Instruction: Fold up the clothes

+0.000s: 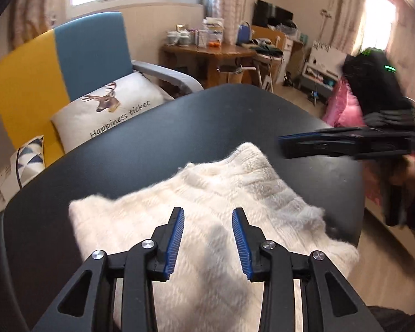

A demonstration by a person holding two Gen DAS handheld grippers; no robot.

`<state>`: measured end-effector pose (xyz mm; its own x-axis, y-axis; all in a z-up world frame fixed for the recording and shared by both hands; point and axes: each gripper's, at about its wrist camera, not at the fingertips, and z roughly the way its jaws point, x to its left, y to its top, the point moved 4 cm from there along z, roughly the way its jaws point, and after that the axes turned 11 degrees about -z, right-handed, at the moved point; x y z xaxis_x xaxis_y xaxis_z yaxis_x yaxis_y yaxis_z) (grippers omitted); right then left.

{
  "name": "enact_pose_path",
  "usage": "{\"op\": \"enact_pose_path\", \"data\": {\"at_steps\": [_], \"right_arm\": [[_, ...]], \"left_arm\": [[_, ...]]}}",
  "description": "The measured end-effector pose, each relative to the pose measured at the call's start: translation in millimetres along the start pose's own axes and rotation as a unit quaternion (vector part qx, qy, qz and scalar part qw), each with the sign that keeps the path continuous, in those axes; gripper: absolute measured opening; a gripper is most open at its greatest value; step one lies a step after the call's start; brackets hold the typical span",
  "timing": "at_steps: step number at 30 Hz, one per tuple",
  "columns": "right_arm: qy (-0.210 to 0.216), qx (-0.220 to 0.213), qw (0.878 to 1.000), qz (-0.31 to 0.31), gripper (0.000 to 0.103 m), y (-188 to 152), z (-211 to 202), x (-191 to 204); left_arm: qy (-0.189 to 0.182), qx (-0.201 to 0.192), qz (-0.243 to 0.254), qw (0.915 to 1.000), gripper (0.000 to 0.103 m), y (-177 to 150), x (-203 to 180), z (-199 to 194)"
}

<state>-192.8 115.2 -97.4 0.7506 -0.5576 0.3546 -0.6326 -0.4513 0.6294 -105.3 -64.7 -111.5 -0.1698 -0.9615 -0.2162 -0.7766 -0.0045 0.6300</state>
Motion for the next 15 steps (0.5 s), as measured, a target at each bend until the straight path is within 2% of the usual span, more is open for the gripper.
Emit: {"op": "enact_pose_path", "data": {"at_steps": [2, 3, 4, 6, 8, 11, 15], "right_arm": [[-0.042, 0.068, 0.997, 0.024, 0.017, -11, 26, -18], [-0.047, 0.084, 0.995, 0.040, 0.016, -18, 34, -26], [-0.029, 0.072, 0.995, 0.066, 0.016, -24, 33, -33], [-0.011, 0.055, 0.994, 0.098, 0.011, -32, 27, -42], [-0.018, 0.049, 0.994, 0.092, 0.011, -35, 22, -39], [-0.033, 0.035, 0.997, 0.068, 0.014, -29, 5, -27], [-0.043, 0.011, 0.999, 0.013, 0.017, -24, -28, -5]], "left_arm": [[0.011, -0.003, -0.004, 0.9999, 0.037, -5, 6, -3], [0.015, 0.002, -0.005, 0.9999, 0.038, -10, 8, -1], [0.018, 0.011, -0.007, 0.9998, 0.043, -15, 10, 3], [0.025, 0.028, -0.010, 0.9993, 0.044, -25, 14, 11], [0.027, 0.038, -0.017, 0.9988, 0.044, -31, 16, 17], [0.004, 0.037, -0.057, 0.9977, 0.045, -25, 20, 9], [-0.013, 0.004, -0.081, 0.9966, 0.045, -24, 22, -18]]}}
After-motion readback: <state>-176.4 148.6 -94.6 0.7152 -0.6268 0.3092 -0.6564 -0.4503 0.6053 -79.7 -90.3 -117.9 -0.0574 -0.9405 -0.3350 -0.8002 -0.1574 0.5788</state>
